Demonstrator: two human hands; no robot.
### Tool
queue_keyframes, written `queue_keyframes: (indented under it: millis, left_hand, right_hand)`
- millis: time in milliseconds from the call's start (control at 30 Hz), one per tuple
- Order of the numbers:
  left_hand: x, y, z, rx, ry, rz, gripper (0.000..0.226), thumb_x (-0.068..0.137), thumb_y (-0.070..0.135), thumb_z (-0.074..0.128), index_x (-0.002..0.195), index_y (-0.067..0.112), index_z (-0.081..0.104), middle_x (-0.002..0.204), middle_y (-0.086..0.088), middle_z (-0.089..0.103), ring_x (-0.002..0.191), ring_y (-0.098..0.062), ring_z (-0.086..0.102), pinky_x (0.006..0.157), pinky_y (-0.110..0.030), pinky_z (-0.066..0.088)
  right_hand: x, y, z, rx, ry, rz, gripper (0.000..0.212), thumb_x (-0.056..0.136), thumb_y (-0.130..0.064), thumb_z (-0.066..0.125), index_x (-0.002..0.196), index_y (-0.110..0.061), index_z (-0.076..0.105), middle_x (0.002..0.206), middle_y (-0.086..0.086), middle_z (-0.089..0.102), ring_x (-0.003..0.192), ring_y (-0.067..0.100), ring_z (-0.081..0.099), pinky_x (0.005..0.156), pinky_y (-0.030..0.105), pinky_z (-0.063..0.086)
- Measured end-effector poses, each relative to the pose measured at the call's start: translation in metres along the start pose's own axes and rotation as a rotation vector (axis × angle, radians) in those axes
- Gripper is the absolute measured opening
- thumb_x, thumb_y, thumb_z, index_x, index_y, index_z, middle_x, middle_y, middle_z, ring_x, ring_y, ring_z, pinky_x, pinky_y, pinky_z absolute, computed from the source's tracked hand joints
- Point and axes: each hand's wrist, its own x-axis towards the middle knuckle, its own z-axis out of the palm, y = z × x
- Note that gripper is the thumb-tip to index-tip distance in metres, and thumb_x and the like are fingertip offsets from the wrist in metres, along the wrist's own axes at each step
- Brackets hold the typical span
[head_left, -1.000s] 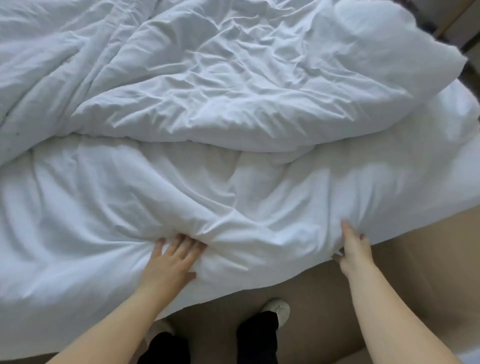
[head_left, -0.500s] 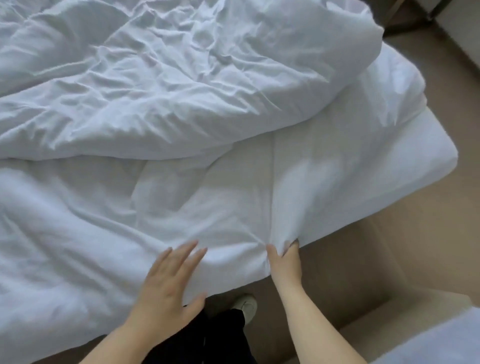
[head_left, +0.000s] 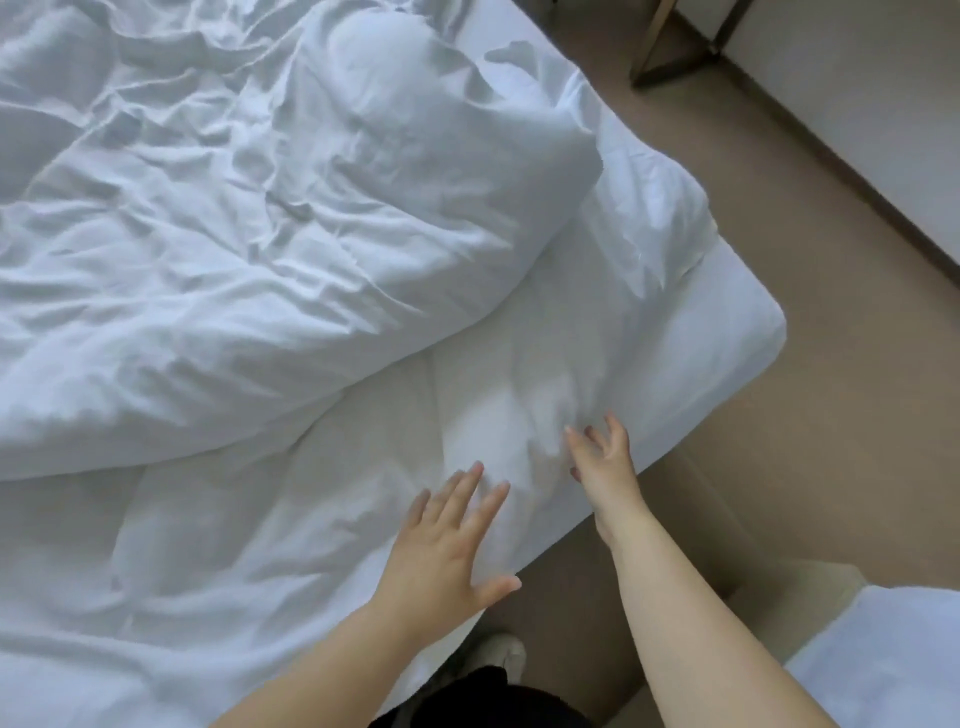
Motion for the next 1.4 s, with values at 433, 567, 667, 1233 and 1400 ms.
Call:
queue_keyframes:
  millis: [433, 567, 667, 1233, 1400]
  left_hand:
    - [0.186, 0.068, 0.028, 0.033, 0.323, -0.316, 0.042, 0.053, 0.016, 0.057, 0.094, 0.014, 0.069, 0.081, -0.008, 0.074, 0.064, -0.023, 0.071, 0.046, -0.029, 0.053]
    - [0.182, 0.081, 0.007, -0.029, 0.498, -0.469, 0.028, 0.067, 0.018, 0.045, 0.074, 0.016, 0.073, 0.055, -0.002, 0.065, 0.041, -0.022, 0.06, 0.034, -0.01, 0.026]
    - [0.163, 0.099, -0.008, -0.046, 0.647, -0.502, 0.032, 0.074, 0.022, 0.04, 0.079, 0.015, 0.07, 0.054, -0.004, 0.065, 0.046, -0.025, 0.06, 0.039, -0.01, 0.027]
    - [0.152, 0.159, 0.053, -0.035, 0.123, -0.228, 0.074, 0.049, 0.061, 0.044, 0.11, 0.021, 0.048, 0.11, 0.003, 0.044, 0.099, -0.018, 0.042, 0.103, -0.019, 0.013]
    - [0.187, 0.194, 0.04, -0.115, 0.035, -0.29, 0.088, 0.057, 0.074, 0.037, 0.125, 0.019, 0.043, 0.128, -0.006, 0.045, 0.114, -0.02, 0.04, 0.11, -0.022, 0.003]
  right_hand:
    - [0.225, -0.084, -0.072, 0.039, -0.014, 0.016, 0.08, 0.068, -0.024, 0.078, 0.131, -0.001, 0.034, 0.13, 0.016, 0.05, 0.116, 0.031, 0.054, 0.098, 0.048, 0.045]
    - [0.246, -0.12, -0.066, -0.177, 0.04, -0.057, 0.047, 0.075, -0.016, 0.067, 0.115, 0.005, 0.052, 0.119, 0.024, 0.059, 0.108, 0.035, 0.058, 0.087, 0.039, 0.047]
    - [0.2, -0.134, -0.098, -0.251, 0.061, -0.451, 0.032, 0.087, -0.009, 0.055, 0.114, 0.008, 0.054, 0.104, 0.02, 0.065, 0.101, 0.03, 0.058, 0.077, 0.022, 0.04]
    - [0.207, -0.058, -0.277, -0.251, 0.362, -0.151, 0.052, 0.086, -0.021, 0.061, 0.131, -0.004, 0.04, 0.137, 0.016, 0.039, 0.124, 0.028, 0.039, 0.1, 0.037, 0.033]
    - [0.248, -0.119, -0.279, -0.473, 0.269, -0.377, 0.071, 0.085, -0.033, 0.06, 0.142, -0.009, 0.025, 0.149, 0.009, 0.028, 0.138, 0.026, 0.022, 0.112, 0.04, 0.023]
